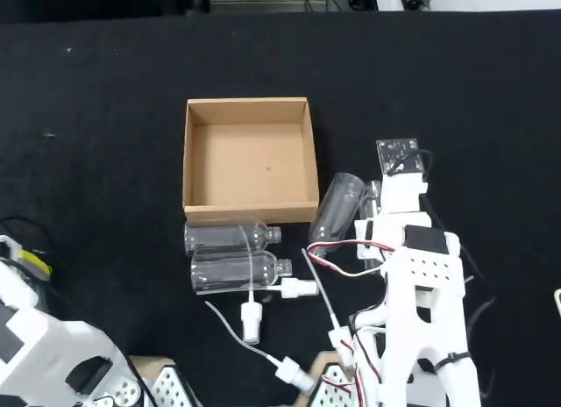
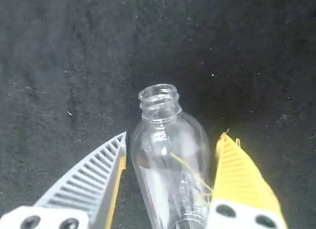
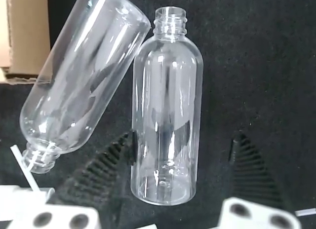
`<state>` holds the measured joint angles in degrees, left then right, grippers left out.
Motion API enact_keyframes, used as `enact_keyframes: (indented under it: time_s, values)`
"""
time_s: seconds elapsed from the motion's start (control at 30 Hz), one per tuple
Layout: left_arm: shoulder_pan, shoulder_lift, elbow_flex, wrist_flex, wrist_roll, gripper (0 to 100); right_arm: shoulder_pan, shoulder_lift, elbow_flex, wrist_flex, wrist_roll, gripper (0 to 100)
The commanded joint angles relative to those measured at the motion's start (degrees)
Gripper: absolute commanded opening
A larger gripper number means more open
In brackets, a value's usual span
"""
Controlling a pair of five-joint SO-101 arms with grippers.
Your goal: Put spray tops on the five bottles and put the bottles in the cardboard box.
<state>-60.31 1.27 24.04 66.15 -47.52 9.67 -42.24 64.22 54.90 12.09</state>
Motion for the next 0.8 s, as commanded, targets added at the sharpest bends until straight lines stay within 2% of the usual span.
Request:
enact_keyframes:
  time_s: [0.0,0.1,0.23,0.5,0.57,0.77]
  values:
    - [1.0,-0.4,-2.2,0.4,-0.6,26,-0.5,-2.0,-0.1,-1.3,-0.2,27.9]
    - [0.4,0.4,-0.7,0.4,-0.4,26,-0.5,-2.0,0.0,-1.3,-0.2,27.9]
    - [-1.2,1.7,0.0,0.3,5.9,26,-0.5,-2.0,0.0,-1.3,-0.2,27.9]
    - [-2.2,1.3,0.0,0.9,0.6,27,-0.5,-2.0,0.0,-1.3,-0.1,27.9]
    - [-2.0,1.8,0.0,0.9,-1.2,29,-0.5,-2.0,0.0,-1.3,-0.1,27.9]
    - [-1.5,1.5,1.3,0.4,-1.8,31,-0.5,-2.0,0.0,-1.3,-0.1,27.9]
